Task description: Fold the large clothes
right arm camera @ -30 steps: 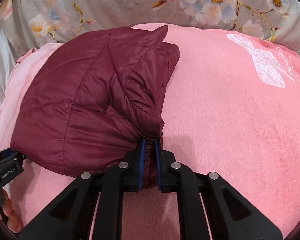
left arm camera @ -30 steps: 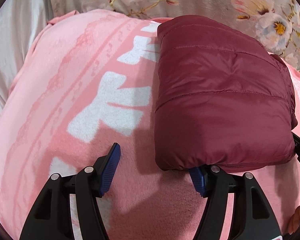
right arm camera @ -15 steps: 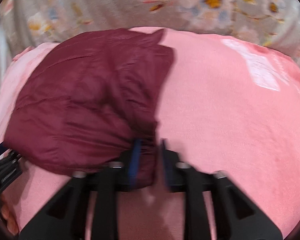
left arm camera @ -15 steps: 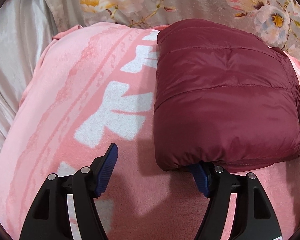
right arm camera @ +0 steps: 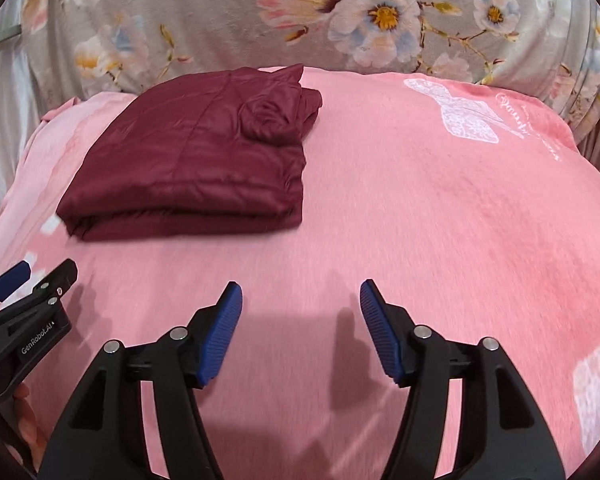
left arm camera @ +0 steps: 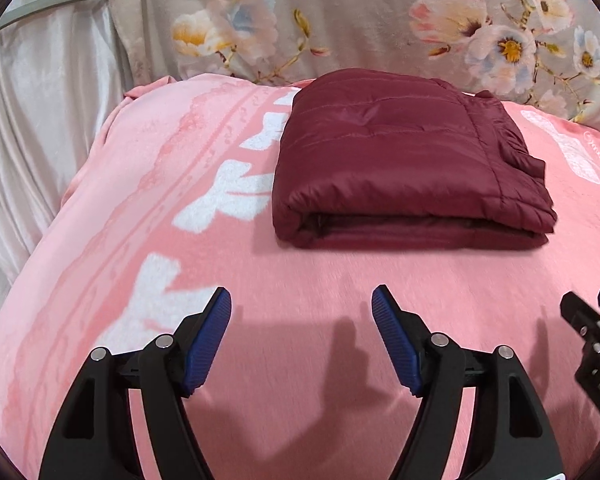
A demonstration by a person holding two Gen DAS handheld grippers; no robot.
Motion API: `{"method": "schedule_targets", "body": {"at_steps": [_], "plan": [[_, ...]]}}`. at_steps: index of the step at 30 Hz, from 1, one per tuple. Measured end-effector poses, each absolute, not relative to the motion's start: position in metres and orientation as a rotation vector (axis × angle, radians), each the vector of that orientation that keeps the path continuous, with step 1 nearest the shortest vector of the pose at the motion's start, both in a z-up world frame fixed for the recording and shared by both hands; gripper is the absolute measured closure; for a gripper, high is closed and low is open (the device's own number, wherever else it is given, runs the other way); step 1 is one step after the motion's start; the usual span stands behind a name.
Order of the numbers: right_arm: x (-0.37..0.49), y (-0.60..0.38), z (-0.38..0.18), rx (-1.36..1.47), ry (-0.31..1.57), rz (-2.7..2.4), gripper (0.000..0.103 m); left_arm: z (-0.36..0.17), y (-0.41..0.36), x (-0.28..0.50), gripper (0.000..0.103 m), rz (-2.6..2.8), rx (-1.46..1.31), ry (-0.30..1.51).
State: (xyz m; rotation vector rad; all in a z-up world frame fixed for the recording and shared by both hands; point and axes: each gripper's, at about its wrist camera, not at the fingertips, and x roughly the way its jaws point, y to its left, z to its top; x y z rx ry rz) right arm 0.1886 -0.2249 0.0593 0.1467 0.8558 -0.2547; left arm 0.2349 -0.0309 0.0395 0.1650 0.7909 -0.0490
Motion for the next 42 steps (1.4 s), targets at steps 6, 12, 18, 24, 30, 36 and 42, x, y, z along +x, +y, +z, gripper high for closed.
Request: {"method": "schedule_targets", "body": {"at_steps": [6, 12, 18, 24, 30, 36, 42], "plan": [[0.178, -0.223, 0.059, 0.155, 0.866, -0.272, 0.044, 0.039, -0.028, 0.226, 0.032, -0.032, 0.141, 0.801], [0.182, -0.225, 0.068, 0.155, 0.838, -0.221, 0.049, 0.065, -0.014, 0.243, 0.032, -0.022, 0.088, 0.751], [0.236, -0.247, 0.08, 0.199, 0.824, -0.241, 0.063, 0.073, -0.009, 0.307, 0.032, 0.066, 0.105, 0.782], [0.276, -0.249, 0.065, 0.163, 0.889, -0.212, 0.064, 0.056, -0.008, 0.329, 0.032, 0.111, 0.119, 0.801], [0.276, -0.242, 0.042, 0.128, 0.939, -0.187, 0.064, 0.041, -0.009, 0.331, 0.031, 0.125, 0.16, 0.799], [0.258, -0.246, 0.043, 0.139, 0.941, -0.221, 0.063, 0.042, -0.008, 0.324, 0.031, 0.129, 0.173, 0.8], [0.221, -0.255, 0.049, 0.176, 0.903, -0.287, 0.062, 0.038, -0.012, 0.296, 0.036, 0.109, 0.192, 0.826]]}}
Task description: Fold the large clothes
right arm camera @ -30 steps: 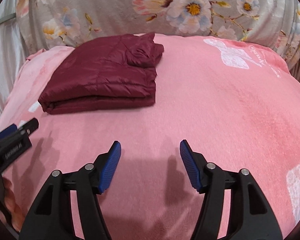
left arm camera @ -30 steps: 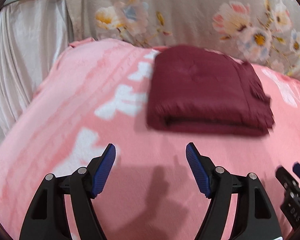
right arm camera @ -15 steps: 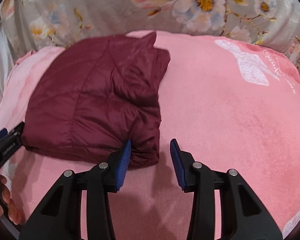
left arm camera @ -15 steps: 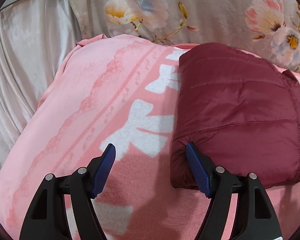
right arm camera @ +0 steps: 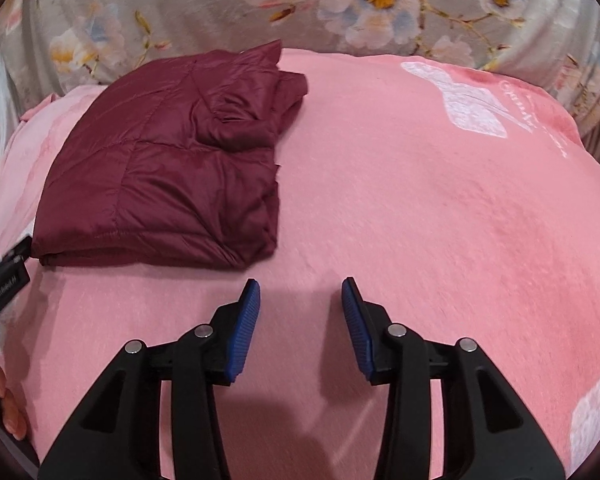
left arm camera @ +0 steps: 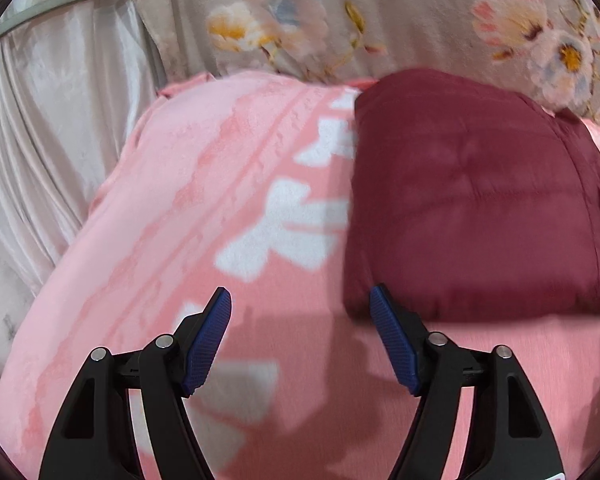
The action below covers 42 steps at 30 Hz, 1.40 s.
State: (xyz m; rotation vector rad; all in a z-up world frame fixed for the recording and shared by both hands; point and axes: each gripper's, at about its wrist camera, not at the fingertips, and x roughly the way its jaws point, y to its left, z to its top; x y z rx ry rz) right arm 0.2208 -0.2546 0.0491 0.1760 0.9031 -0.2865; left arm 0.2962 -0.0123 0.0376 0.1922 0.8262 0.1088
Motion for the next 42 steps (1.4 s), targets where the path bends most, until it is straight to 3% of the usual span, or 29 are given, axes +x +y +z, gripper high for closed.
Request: {"method": "schedule_targets", "body": {"at_steps": [4, 9, 12, 16, 27, 42], "plan": [[0.201, -0.253, 0.053, 0.184, 0.889, -0.282, 0.058, 0.035, -0.01, 0.281, 0.037, 0.056, 0.14, 0.874], [0.177, -0.238, 0.059, 0.139, 0.863, -0.284, 0.041, 0.039, -0.019, 0.246, 0.035, 0.019, 0.134, 0.843], [0.167, -0.23, 0.062, 0.111, 0.855, -0.283, 0.034, 0.043, -0.028, 0.223, 0.023, -0.001, 0.162, 0.807], [0.153, -0.223, 0.064, 0.092, 0.847, -0.284, 0.027, 0.044, -0.034, 0.207, 0.021, -0.008, 0.171, 0.796], [0.133, -0.206, 0.067, 0.048, 0.823, -0.284, 0.017, 0.043, -0.042, 0.189, 0.021, -0.008, 0.188, 0.785], [0.137, -0.203, 0.064, 0.047, 0.847, -0.288, 0.017, 0.046, -0.047, 0.184, 0.021, 0.002, 0.207, 0.754]]}}
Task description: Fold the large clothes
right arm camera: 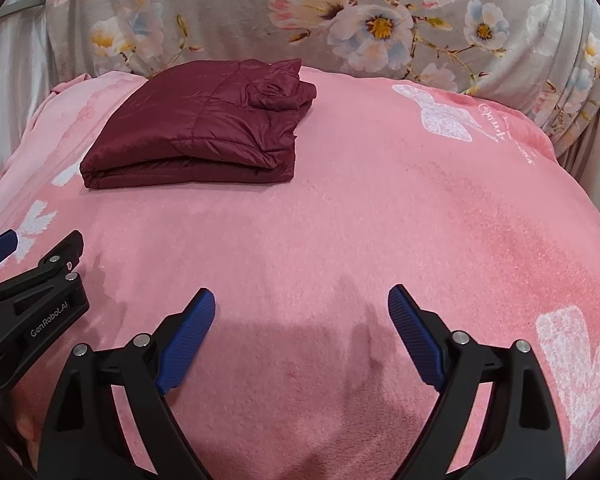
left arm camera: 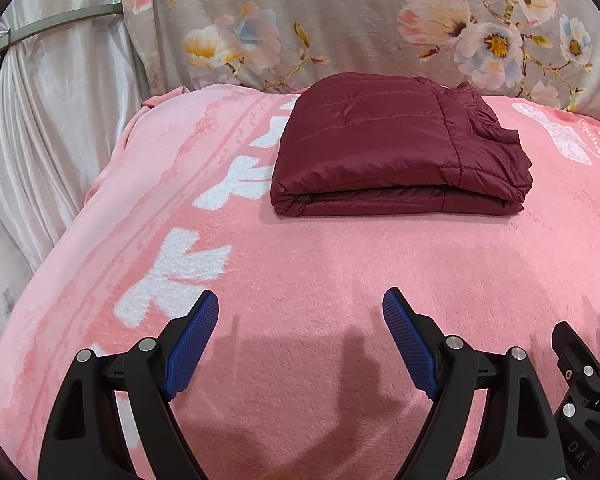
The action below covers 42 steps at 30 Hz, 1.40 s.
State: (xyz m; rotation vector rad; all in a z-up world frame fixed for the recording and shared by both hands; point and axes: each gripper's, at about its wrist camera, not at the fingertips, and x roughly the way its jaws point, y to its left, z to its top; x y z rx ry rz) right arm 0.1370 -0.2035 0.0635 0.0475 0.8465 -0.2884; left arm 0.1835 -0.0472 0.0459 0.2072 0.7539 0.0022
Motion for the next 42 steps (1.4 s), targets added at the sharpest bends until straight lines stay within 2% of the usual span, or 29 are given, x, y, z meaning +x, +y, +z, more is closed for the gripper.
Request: {"method": "schedule_targets", "body": {"at_steps": [42], "plan": [[0.1364, -0.2053, 0.0642, 0.055, 0.841, -0.286, 0.017, 0.0494, -0.049, 0.1824, 0.021, 0.007, 0.206, 0.738]]}}
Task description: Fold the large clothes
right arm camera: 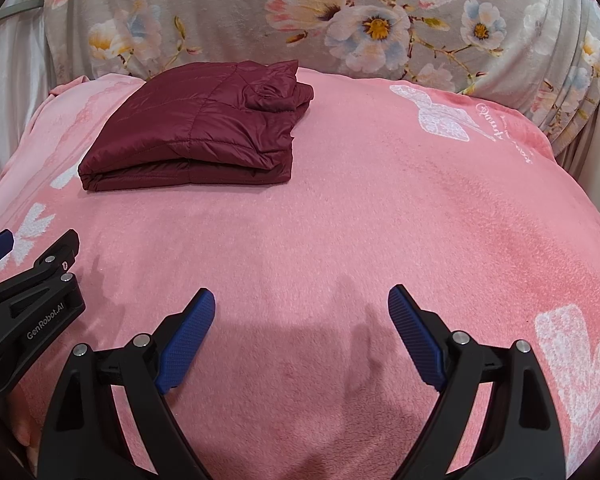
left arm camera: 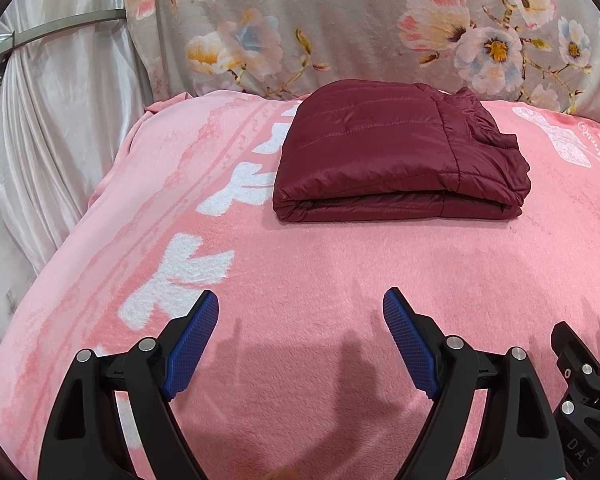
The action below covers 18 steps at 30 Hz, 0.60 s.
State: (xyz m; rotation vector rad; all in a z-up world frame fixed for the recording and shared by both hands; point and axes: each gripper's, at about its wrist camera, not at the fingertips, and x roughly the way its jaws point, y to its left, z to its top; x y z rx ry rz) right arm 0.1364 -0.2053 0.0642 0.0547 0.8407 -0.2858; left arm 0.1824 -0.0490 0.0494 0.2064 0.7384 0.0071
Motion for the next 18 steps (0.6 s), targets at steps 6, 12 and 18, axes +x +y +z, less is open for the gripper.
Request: {"method": "schedule_targets", "body": {"at_steps": [6, 12, 18], "plan": [[0.1366, -0.2047, 0.0641, 0.054, 0.841, -0.286, 0.017, 0.0528, -0.0491, 0.1824, 0.021, 0.005, 0.205, 0.733], [0.1366, -0.2043, 0.0641, 0.055, 0.84, -0.288, 0.017, 0.0526, -0.0495, 0.1815, 0.021, 0.006, 0.204, 0.732], [0.1366, -0.2045, 0.0642, 0.055, 0.84, -0.287, 0.017, 0.053, -0.0494, 0.1814, 0.021, 0.007, 0.204, 0.732]]}}
